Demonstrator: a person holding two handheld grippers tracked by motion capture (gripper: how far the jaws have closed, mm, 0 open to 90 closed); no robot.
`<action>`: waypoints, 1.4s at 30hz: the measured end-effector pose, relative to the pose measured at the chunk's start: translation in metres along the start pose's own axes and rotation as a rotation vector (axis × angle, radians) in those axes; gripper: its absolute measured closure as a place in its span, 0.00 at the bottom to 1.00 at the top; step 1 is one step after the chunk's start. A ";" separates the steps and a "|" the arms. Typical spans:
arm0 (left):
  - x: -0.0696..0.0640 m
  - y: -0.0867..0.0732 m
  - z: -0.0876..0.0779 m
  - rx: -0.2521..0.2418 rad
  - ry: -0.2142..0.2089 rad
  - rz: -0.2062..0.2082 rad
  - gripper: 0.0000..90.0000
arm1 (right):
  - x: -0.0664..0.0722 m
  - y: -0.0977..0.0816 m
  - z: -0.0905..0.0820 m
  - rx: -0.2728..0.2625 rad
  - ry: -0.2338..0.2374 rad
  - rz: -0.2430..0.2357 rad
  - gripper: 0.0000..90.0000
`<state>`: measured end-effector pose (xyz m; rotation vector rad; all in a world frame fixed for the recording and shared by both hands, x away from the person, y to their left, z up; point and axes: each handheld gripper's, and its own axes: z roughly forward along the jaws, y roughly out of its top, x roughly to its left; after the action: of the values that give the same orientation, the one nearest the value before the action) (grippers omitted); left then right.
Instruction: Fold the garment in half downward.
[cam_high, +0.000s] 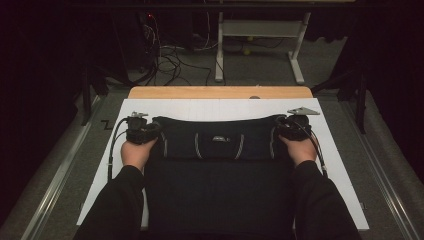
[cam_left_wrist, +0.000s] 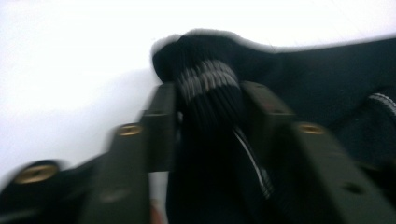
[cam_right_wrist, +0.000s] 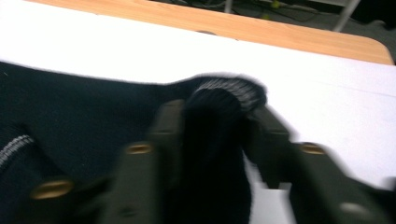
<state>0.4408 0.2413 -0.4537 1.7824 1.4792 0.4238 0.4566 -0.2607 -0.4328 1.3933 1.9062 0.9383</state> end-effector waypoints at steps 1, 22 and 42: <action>0.002 -0.001 -0.004 -0.001 0.003 -0.007 0.49 | -0.001 0.000 -0.004 0.000 -0.008 0.005 0.47; -0.043 -0.054 -0.015 0.104 -0.182 0.182 0.74 | 0.032 -0.067 -0.039 0.109 0.253 -0.044 0.86; -0.058 -0.084 -0.080 -0.009 -0.241 0.230 0.79 | 0.042 -0.083 -0.107 -0.090 0.262 -0.129 0.88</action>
<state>0.3138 0.2170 -0.4504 1.9301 1.1102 0.3159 0.3149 -0.2583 -0.4409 1.1257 2.0879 1.1740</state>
